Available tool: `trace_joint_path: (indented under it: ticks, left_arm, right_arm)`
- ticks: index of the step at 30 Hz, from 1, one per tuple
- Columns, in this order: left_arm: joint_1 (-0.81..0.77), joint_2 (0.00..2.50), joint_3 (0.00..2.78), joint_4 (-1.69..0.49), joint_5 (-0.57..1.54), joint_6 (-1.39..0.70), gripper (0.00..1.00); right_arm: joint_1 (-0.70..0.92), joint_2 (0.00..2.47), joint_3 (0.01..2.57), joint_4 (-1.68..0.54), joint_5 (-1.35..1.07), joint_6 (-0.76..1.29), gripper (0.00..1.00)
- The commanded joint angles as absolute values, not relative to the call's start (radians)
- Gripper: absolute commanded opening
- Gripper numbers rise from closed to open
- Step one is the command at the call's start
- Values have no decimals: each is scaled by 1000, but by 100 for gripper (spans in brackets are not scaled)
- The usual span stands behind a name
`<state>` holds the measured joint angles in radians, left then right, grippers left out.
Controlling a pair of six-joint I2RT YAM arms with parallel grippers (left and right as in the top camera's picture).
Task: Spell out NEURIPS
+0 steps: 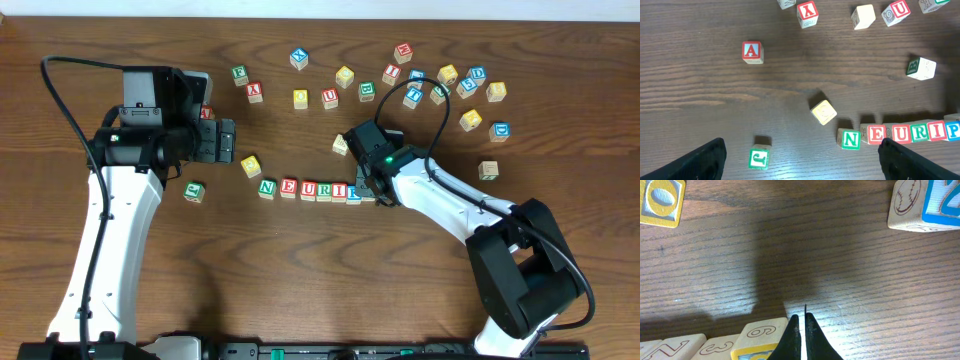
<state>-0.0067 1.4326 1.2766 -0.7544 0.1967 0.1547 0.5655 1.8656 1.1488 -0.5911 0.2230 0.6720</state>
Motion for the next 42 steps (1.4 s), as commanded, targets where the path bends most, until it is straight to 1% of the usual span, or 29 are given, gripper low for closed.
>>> trace_joint_path:
  ticks: [1,9,16,20,27,33,42]
  left_arm:
    - [-3,1431,1297,-755,198,157,96]
    - [-3,1431,1297,-755,198,157,96]
    - [-3,1431,1297,-755,197,157,96]
    - [-3,1431,1297,-755,197,157,96]
    - [-3,1431,1297,-755,198,157,96]
    - [-3,1431,1297,-751,192,157,96]
    - [-3,1431,1297,-747,194,157,96]
  right_arm:
    - [572,1870,1146,-590,226,664,1]
    - [571,1870,1146,-591,246,650,1]
    - [554,1870,1146,-664,389,650,1]
    - [518,1870,1146,-689,421,649,1]
    - [455,1870,1147,-696,386,637,1]
    - [446,1850,1151,-700,353,593,1]
    - [446,1716,1154,-710,330,530,1]
